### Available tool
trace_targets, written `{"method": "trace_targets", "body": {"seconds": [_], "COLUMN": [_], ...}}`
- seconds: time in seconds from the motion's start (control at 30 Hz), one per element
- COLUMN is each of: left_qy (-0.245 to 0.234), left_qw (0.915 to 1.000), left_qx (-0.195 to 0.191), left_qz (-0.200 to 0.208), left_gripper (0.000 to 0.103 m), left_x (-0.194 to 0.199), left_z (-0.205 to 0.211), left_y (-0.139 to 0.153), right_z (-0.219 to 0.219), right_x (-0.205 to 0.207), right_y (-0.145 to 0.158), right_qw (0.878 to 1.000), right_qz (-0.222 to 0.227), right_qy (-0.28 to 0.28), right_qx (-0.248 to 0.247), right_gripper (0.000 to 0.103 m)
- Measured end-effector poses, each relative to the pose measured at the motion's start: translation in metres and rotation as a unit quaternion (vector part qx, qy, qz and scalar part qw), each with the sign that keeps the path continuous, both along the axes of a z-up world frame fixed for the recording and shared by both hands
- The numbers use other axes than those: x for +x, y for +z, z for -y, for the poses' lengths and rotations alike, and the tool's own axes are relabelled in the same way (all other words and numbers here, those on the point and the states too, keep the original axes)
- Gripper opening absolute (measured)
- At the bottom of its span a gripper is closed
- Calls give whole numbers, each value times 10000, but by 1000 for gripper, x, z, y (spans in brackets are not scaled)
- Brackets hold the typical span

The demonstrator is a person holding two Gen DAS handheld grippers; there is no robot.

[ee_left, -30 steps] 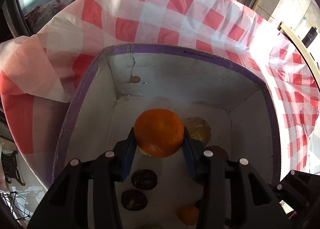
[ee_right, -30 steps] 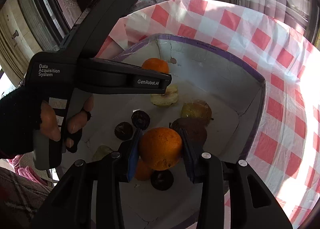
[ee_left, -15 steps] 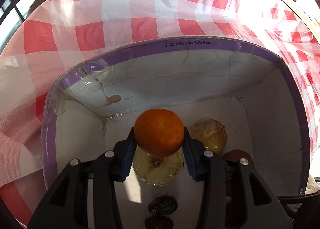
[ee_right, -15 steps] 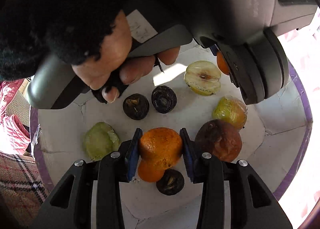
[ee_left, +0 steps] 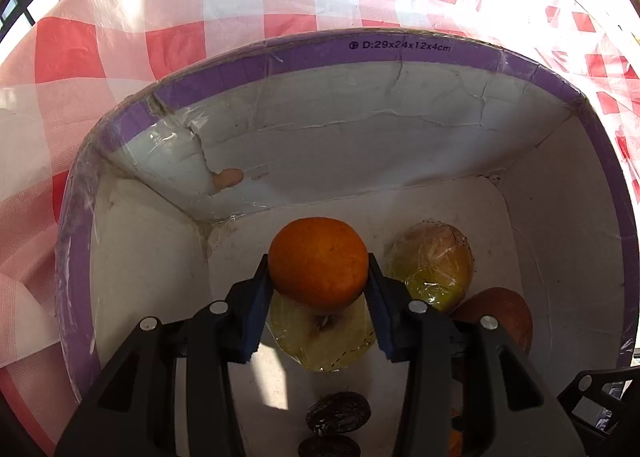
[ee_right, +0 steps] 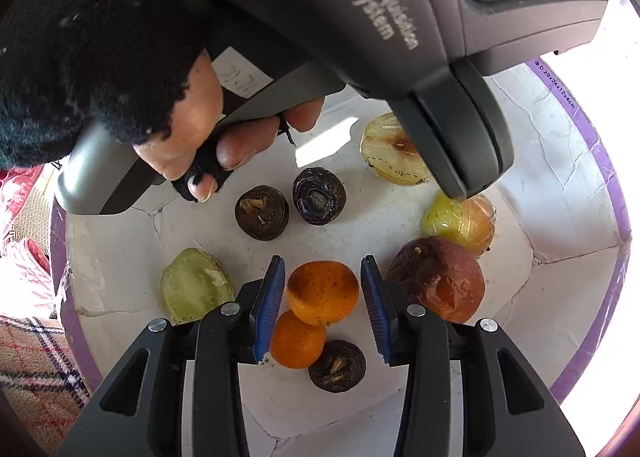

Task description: Organize fruits

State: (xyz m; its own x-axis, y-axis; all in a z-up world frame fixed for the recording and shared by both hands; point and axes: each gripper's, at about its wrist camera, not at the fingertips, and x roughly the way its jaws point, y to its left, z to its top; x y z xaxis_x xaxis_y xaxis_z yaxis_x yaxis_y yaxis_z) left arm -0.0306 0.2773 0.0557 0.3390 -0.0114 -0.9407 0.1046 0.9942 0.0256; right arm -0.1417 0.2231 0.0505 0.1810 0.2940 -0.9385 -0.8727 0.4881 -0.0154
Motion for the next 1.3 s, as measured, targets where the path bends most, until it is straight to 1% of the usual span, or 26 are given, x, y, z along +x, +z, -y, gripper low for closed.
{"method": "trace_targets", "body": {"seconds": [0.1, 0.2, 0.43, 0.53, 0.57, 0.67, 0.73, 0.8, 0.87, 0.9, 0.97, 1.07, 1.17, 1.23, 1.3], "left_qy": [2, 7, -9, -25, -36, 11, 72, 112, 82, 74, 29, 54, 333, 618, 890], "left_qw": [10000, 9999, 9997, 9995, 9993, 9982, 9975, 9968, 9964, 9956, 9927, 9867, 9812, 9797, 9788], "left_qx": [24, 41, 137, 149, 163, 269, 233, 173, 48, 5, -63, -209, -318, -249, -94], "left_qz": [55, 149, 223, 278, 322, 535, 664, 777, 841, 934, 1205, 1613, 1876, 1893, 1842], "left_gripper": [47, 54, 63, 73, 78, 90, 92, 93, 94, 97, 101, 101, 101, 101, 101], "left_x": [-2, -2, -4, -9, -11, -18, -22, -27, -32, -35, -45, -60, -74, -84, -95], "left_z": [0, 1, 2, 6, 8, 14, 15, 13, 12, 11, 11, 11, 8, 6, 6], "left_y": [2, 5, 12, 16, 18, 26, 32, 40, 48, 55, 72, 101, 129, 141, 148], "right_z": [4, 8, 18, 22, 23, 33, 39, 46, 55, 62, 75, 97, 111, 117, 122], "right_x": [6, 11, 19, 20, 21, 22, 21, 20, 17, 16, 15, 18, 20, 23, 26], "right_y": [4, 9, 18, 24, 26, 37, 44, 53, 64, 70, 84, 108, 125, 133, 140], "right_qw": [9999, 9997, 9990, 9980, 9976, 9959, 9953, 9951, 9947, 9940, 9918, 9857, 9759, 9700, 9650], "right_qz": [-41, -53, -18, -16, -15, -41, -57, -52, -30, -9, 44, 148, 334, 444, 545], "right_qy": [-121, -188, -307, -424, -459, -577, -599, -586, -596, -630, -765, -1137, -1681, -1984, -2210], "right_qx": [99, 155, 325, 470, 526, 698, 755, 789, 841, 893, 1019, 1233, 1347, 1330, 1299], "right_gripper": [51, 53, 60, 69, 72, 79, 83, 87, 87, 87, 87, 87, 87, 87, 87]}}
